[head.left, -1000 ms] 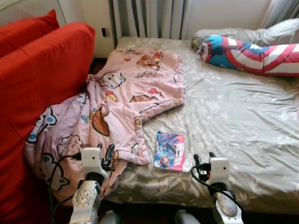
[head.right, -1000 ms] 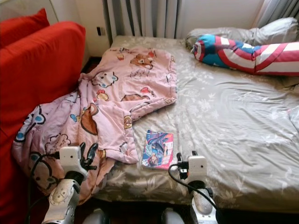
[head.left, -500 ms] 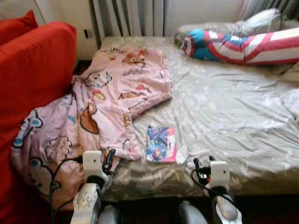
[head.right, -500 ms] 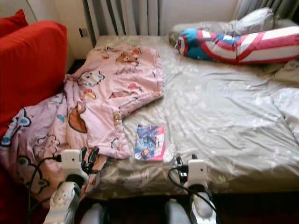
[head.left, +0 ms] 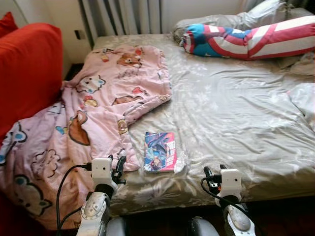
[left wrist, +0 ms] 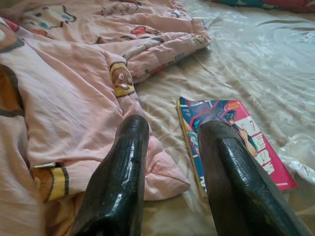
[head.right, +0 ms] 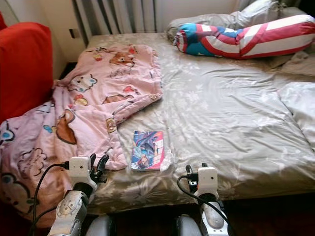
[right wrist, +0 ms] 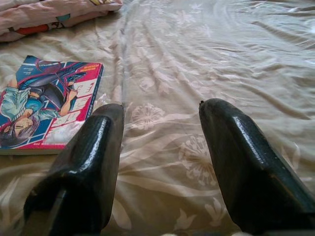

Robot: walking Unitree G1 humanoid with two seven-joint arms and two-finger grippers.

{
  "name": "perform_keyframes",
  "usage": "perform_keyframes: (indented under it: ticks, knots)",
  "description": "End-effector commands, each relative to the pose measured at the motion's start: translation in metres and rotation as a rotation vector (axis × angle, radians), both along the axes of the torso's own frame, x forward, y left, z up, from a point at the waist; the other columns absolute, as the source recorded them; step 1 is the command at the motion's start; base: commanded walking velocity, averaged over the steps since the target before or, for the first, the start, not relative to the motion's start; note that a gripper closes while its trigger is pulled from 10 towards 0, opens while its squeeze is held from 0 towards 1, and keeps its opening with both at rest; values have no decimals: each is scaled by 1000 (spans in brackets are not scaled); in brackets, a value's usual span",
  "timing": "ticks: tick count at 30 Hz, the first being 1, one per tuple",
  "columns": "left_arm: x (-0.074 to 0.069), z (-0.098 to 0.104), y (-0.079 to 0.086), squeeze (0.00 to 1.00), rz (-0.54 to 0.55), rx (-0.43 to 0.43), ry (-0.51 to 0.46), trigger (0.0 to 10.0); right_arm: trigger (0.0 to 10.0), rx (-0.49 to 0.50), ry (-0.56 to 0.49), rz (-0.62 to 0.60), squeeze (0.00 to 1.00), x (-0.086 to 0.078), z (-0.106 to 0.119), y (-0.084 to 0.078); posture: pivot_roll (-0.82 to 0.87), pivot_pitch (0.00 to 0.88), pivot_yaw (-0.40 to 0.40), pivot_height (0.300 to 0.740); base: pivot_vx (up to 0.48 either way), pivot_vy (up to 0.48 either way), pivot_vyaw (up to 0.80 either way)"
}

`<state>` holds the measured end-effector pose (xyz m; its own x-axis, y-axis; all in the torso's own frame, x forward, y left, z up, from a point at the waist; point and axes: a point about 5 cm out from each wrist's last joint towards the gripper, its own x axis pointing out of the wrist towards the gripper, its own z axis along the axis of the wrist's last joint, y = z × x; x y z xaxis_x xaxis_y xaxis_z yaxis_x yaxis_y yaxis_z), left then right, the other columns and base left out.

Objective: Clean up the room

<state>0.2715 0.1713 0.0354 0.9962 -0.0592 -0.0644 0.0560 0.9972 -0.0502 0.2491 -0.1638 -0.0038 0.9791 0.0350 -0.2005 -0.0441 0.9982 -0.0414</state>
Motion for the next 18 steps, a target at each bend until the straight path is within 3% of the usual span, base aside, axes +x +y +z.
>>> perform_keyframes:
  ticks: [1,10,12,18]
  knots:
    - [-3,-1,3,0,6,5,9,10000,10000,8,-7,7,0,-2,0,3,-131,84,-6,622,0,0,0]
    - [-1,0,1,0,2,4,11,10000,10000,5,32,-2,0,-1,-3,2,-132,90,-4,622,0,0,0]
    - [-1,-1,2,0,4,4,14,10000,10000,-2,23,10,0,0,-2,4,-131,92,-5,602,0,0,0]
    - [-1,-1,3,0,3,5,15,10000,10000,0,16,10,0,-1,-2,5,-128,92,-4,597,0,0,0]
